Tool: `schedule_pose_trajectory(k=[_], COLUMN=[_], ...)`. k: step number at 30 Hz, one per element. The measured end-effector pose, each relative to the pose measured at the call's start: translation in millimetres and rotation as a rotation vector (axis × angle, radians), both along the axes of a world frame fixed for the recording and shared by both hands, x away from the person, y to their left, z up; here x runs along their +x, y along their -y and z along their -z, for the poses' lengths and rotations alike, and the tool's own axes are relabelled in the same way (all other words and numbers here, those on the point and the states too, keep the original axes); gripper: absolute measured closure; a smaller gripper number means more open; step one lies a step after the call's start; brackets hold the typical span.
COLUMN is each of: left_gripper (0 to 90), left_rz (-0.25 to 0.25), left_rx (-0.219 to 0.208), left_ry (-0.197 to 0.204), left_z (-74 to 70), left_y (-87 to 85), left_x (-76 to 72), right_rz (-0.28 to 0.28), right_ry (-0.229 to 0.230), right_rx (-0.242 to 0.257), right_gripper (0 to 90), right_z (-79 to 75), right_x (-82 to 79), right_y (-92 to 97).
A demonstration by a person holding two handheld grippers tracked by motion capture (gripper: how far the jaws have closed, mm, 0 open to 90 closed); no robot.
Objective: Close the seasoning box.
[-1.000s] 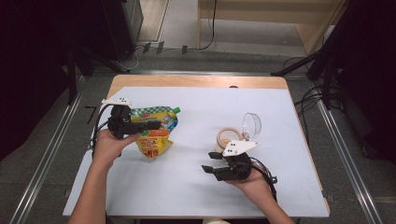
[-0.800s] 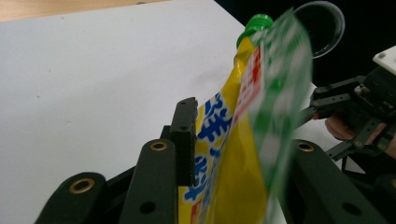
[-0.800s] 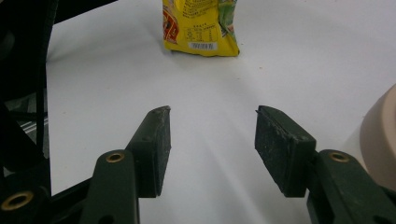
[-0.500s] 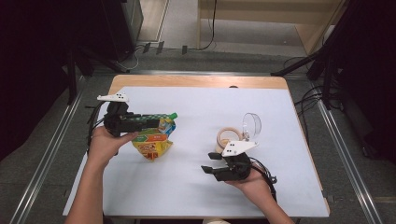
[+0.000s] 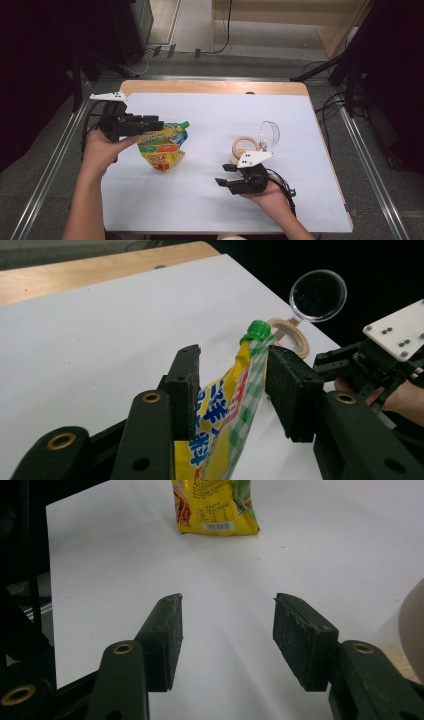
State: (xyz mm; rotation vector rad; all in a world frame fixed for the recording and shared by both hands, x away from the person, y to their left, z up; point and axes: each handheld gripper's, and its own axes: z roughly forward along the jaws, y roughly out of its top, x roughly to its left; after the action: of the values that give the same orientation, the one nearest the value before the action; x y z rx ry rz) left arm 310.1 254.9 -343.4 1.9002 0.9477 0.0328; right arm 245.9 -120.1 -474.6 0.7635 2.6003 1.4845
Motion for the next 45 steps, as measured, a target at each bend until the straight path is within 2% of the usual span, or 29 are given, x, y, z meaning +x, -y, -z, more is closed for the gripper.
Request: schedule_pose_trajectory(k=[5,9,13,18,21,25,27,32,35,39,45], left_gripper=[58.0,58.1,57.7,52.3,51.7,50.3,50.0,49.7,49.7,49.8,49.3], left_rz=[-0.039,-0.092,-0.133,-0.182,-0.185,-0.19,-0.194,-0.2,-0.201,-0.191,-0.179], left_rx=[-0.006,0.006,0.011,0.011,0.024,0.03,0.012,0.027,0.055,0.06,0.07], left_ry=[-0.006,-0.009,-0.018,-0.02,-0.043,-0.045,-0.055,-0.064,-0.068,-0.083,-0.083], left_z=[-8.1,-8.3,-2.3,12.2,22.5,33.0,36.5,43.4,48.2,55.0,61.7], left_y=[-6.9,-16.9,-26.8,-35.1,-36.8,-36.1,-37.1,-39.8,-38.9,-37.2,-35.4], left_x=[-1.2,0.6,4.3,11.3,15.9,19.7,20.9,22.1,23.3,25.5,27.7], right_rz=[0.002,0.008,0.018,0.029,0.031,0.035,0.038,0.045,0.048,0.053,0.076], right_ry=[0.002,0.0,-0.004,-0.006,-0.003,0.002,0.0,-0.007,-0.002,0.006,0.005], right_rx=[0.003,0.005,0.01,0.015,0.019,0.009,0.017,0.029,0.023,0.018,0.029], right_gripper=[46.7,46.7,46.7,46.8,46.8,47.5,47.7,48.1,48.4,49.1,50.3], right_z=[-1.1,-4.1,-8.0,-12.7,-15.7,-20.5,-23.5,-30.8,-34.8,-42.6,-52.8], right_x=[-0.1,0.2,-0.1,-0.2,-0.8,-1.7,-1.8,-0.8,-0.9,-1.6,-0.6], right_y=[0.8,3.7,7.0,10.8,12.9,16.4,19.2,25.0,27.4,33.5,44.5])
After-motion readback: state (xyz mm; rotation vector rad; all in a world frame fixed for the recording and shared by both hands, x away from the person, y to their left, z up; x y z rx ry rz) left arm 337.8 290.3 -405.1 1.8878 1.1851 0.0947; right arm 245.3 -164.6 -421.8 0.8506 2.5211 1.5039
